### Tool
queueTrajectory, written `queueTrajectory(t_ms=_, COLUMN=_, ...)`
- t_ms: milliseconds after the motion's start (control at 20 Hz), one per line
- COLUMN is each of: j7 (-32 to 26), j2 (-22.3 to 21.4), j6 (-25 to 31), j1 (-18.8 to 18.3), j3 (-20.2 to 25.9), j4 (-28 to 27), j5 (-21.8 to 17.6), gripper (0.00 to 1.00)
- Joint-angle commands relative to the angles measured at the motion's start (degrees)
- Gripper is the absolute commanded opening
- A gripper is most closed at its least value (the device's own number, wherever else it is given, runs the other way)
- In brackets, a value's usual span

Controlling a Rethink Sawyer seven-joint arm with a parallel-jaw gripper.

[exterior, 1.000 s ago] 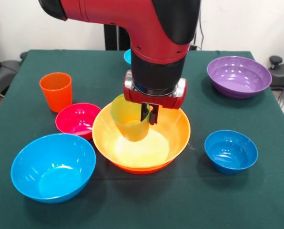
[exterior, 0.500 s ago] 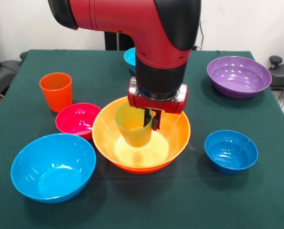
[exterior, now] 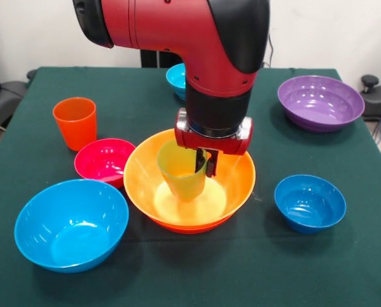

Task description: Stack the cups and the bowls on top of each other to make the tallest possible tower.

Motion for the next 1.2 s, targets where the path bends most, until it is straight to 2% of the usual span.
queueTrajectory(t_ms=50, j7=-1.96, j2=1.20, j6=-5.26, j1=1.18, j3=2.07, j4=5.66, j5=-4.90, gripper=0.00)
queueTrajectory(t_ms=300, j7=-1.41, j2=1.49, j6=-7.40, j1=1.33, j3=1.71, j4=6.62, j5=-5.51, gripper=0.00)
queueTrajectory(t_ms=350, j7=-1.40, j2=1.52, j6=-7.76, j1=1.36, j3=1.74, j4=6.67, j5=-5.76, gripper=1.00)
queueTrajectory(t_ms=500, j7=-3.22, j2=1.36, j6=-9.07, j1=0.99, j3=2.57, j4=7.07, j5=-6.53, gripper=1.00)
queueTrajectory(t_ms=650, j7=-1.22, j2=0.90, j6=-9.38, j1=0.78, j3=2.98, j4=7.49, j5=-5.26, gripper=1.00)
queueTrajectory(t_ms=950, j7=-1.81, j2=-4.82, j6=-5.64, j1=0.28, j3=4.82, j4=10.43, j5=-2.28, gripper=1.00)
queueTrajectory(t_ms=1200, j7=-1.70, j2=-5.72, j6=-3.95, j1=0.32, j3=5.46, j4=10.17, j5=-1.46, gripper=1.00)
